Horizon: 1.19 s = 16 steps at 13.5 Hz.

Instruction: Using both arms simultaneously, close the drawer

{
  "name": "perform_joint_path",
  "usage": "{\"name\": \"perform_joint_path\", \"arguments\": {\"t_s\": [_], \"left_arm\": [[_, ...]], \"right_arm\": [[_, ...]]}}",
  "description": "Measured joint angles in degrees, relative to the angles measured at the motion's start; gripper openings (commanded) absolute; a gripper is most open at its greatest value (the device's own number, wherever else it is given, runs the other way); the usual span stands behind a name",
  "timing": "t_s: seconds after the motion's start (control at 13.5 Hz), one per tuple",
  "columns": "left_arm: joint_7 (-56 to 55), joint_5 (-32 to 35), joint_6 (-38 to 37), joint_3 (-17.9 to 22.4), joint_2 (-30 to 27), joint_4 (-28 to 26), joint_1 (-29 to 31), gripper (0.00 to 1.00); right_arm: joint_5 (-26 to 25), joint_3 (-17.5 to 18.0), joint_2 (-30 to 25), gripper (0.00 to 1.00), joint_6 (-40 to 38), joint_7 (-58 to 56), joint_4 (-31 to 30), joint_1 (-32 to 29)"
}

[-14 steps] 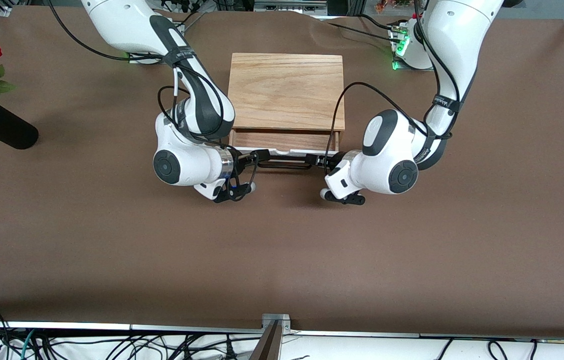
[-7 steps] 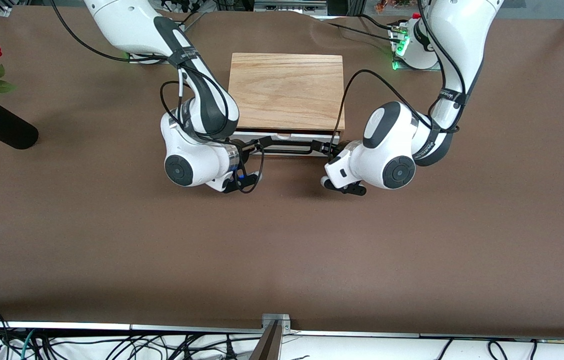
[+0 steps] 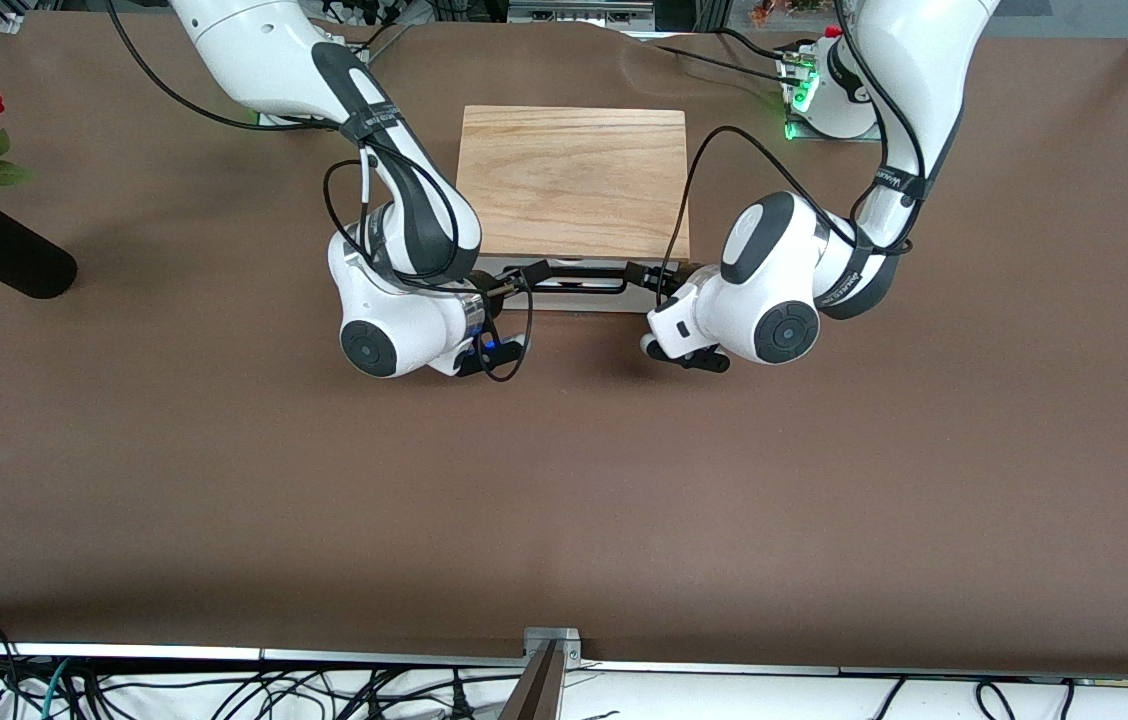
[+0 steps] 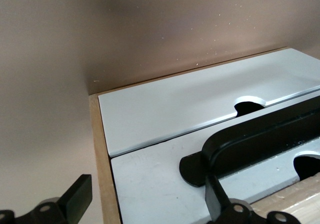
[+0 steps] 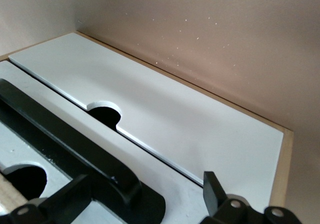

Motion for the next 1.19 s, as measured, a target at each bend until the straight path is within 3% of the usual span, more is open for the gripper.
{"name": "perform_joint_path", "arguments": {"t_s": [0.44,0.74,0.89,1.04,1.19], "left_arm": [[-0.02,0.02,-0.07,0.28,-0.44,0.49,0.63,1.00],[0.11,1.14,-1.67,0.68,-2.53,5.08,7.71,1.00],[0.31,1.93,-4.36,0.74,-4.74,7.66,12.11,1.00],[0.58,8.86,-6.95,0.49,-9.15,9.06,14.05,1.00],[0.51,15.05,-9.06,0.27,-15.77,9.37,13.90,1.00]], "right_arm": [[-0.06,-0.56,-0.02,1.00,0.09,-0.24,4.83,-1.22],[-1.84,-2.47,-0.14,1.00,0.46,-4.95,11.62,-5.95],[-9.08,-4.69,-0.17,1.00,0.99,-8.42,13.84,-7.40],[-18.43,-6.84,-0.30,1.00,0.93,-8.64,16.85,-7.57],[-22.70,-10.28,-0.64,1.00,0.93,-8.64,18.02,-7.39]]}}
